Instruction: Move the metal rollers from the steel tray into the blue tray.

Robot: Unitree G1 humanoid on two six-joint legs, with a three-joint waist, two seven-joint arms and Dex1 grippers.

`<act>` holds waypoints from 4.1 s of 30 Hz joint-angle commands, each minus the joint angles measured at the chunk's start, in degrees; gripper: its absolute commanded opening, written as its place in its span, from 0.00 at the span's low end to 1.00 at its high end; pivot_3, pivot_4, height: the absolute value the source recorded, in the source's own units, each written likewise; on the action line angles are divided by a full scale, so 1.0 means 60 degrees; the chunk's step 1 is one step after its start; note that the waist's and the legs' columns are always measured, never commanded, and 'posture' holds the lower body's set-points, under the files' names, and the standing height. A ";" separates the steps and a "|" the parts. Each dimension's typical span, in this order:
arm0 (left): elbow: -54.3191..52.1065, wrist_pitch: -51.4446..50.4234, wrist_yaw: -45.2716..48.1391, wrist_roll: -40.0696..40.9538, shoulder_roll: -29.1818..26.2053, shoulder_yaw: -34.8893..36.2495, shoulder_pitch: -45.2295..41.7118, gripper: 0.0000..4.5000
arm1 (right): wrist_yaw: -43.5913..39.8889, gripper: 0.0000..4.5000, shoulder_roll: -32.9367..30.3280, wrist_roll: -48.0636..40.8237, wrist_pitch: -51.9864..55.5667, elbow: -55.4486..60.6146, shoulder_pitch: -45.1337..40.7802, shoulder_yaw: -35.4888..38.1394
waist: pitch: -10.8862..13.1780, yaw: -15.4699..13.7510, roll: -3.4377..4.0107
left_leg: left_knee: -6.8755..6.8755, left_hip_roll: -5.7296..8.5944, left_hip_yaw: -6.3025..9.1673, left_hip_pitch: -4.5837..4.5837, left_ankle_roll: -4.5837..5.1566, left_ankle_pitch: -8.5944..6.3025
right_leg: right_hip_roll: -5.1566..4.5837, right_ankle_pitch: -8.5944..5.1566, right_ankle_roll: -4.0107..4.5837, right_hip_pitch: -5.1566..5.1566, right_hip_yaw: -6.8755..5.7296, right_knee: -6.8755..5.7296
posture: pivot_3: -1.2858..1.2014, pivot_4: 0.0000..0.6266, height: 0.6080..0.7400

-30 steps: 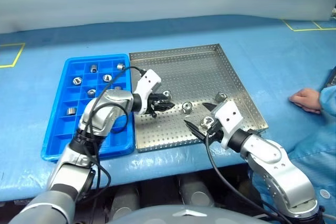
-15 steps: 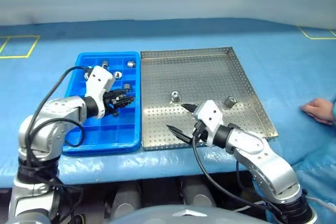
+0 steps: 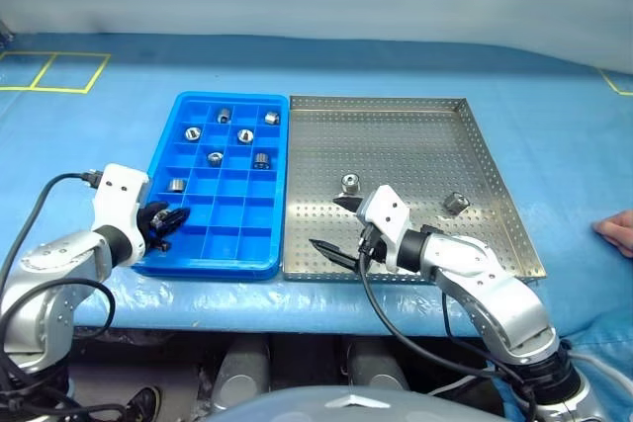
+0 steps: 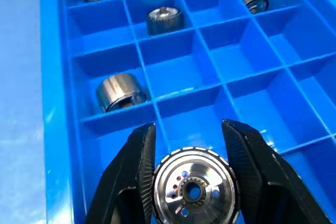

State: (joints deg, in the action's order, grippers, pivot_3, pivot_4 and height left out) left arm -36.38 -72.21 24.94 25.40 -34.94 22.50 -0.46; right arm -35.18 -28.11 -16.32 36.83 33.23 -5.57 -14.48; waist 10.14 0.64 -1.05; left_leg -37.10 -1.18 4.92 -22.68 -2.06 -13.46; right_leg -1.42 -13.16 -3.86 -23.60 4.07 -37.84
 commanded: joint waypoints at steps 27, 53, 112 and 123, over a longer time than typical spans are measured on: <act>0.2716 0.3869 -0.0033 -0.0840 0.2249 -0.4307 -0.3448 0.79 | 0.0444 1.00 -0.0296 0.0179 -0.0020 0.0579 0.0155 0.0537 | -0.0002 0.0093 -0.0004 | -0.0008 0.0008 0.0001 -0.0001 -0.0004 0.0003 | -0.0003 0.0031 -0.0039 0.0011 -0.0004 0.0009 | 0.51 0.24 1.00; 0.8930 0.6132 0.0613 -0.3118 0.4713 -0.6641 -0.6315 0.79 | 0.1422 1.00 -0.0234 0.0342 0.0104 0.1467 0.1199 0.0774 | -0.0003 0.1053 -0.0003 | -0.0008 0.0009 -0.0002 -0.0007 0.0000 0.0001 | 0.0006 0.0041 -0.0061 0.0006 0.0010 0.0008 | 0.45 0.24 1.00; 0.0581 0.1587 -0.0282 -0.2194 0.0842 -0.2402 -0.1536 0.40 | 0.0479 1.00 -0.0213 0.0247 0.0084 0.0400 0.0173 0.0344 | -0.0002 0.0383 -0.0001 | 0.0002 0.0002 0.0002 0.0000 -0.0001 0.0002 | 0.0004 0.0037 -0.0052 0.0002 0.0001 0.0005 | 0.52 0.24 1.00; 0.0903 0.1560 -0.0708 -0.2206 0.0782 -0.2245 -0.0926 0.40 | 0.0584 1.00 -0.0242 0.0309 0.0169 0.0492 0.0190 0.0323 | -0.0001 0.0293 -0.0003 | -0.0005 0.0001 0.0002 -0.0002 -0.0003 0.0002 | 0.0002 0.0031 -0.0038 0.0005 -0.0001 0.0006 | 0.52 0.24 1.00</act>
State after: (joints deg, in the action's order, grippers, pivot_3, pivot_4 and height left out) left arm -29.96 -63.22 21.10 12.28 -29.56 9.09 -6.01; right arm -32.04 -29.52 -14.55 38.03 34.41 -4.02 -13.09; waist 10.13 2.39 -1.07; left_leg -37.12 -1.18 4.94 -22.69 -2.08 -13.44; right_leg -1.41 -12.97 -4.09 -23.57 4.07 -37.81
